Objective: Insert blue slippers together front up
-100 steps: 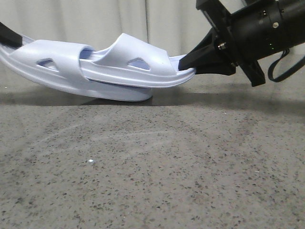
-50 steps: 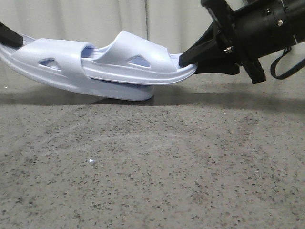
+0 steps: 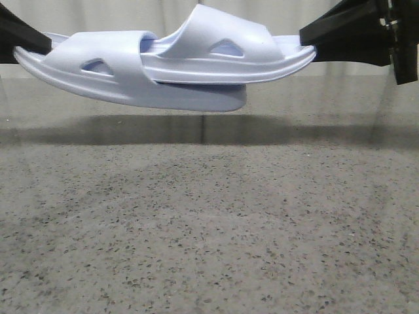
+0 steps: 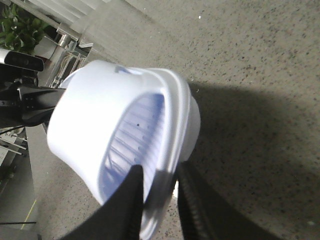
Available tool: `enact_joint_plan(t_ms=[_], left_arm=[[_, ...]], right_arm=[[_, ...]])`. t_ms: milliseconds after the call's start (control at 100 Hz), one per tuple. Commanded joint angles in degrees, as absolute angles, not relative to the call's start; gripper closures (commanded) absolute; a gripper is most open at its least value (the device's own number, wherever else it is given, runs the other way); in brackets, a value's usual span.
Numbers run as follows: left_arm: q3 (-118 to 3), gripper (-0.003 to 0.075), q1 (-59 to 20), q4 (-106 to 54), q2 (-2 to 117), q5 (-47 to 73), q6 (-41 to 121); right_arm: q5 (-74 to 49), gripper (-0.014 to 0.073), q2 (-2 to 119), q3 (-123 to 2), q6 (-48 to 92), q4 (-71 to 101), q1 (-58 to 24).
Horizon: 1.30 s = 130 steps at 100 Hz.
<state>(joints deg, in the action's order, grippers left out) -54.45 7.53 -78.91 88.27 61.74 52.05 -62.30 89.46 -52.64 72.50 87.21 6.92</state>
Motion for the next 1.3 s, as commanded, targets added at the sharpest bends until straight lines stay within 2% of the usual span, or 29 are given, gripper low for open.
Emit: enact_joint_plan(t_ms=[0, 560, 650, 840, 909, 1289], left_arm=[[-55.9, 0.0705, 7.4, -82.7, 86.1, 62.7, 52.6], [-55.9, 0.0694, 1.5, -80.2, 86.1, 54.1, 54.4], [-55.9, 0.0624, 1.5, -78.2, 86.1, 53.5, 55.2], [-55.9, 0.0352, 1.5, -74.8, 86.1, 50.8, 55.3], [-55.9, 0.0291, 1.6, -73.2, 86.1, 50.0, 55.3], [-56.1, 0.0288, 5.5, -71.1, 78.7, 49.4, 60.4]], right_arm=[[-66.8, 0.0475, 87.1, -54.3, 72.5, 89.0, 9.6], [-69.2, 0.0474, 87.1, -54.3, 71.8, 88.0, 11.3], [-69.0, 0.0474, 87.1, -54.3, 71.8, 88.0, 11.3], [-68.9, 0.0474, 87.1, -54.3, 71.8, 88.0, 11.4], [-69.3, 0.0474, 87.1, -54.3, 71.8, 87.9, 11.5], [-72.4, 0.0482, 85.2, -54.3, 71.8, 86.1, 17.0]])
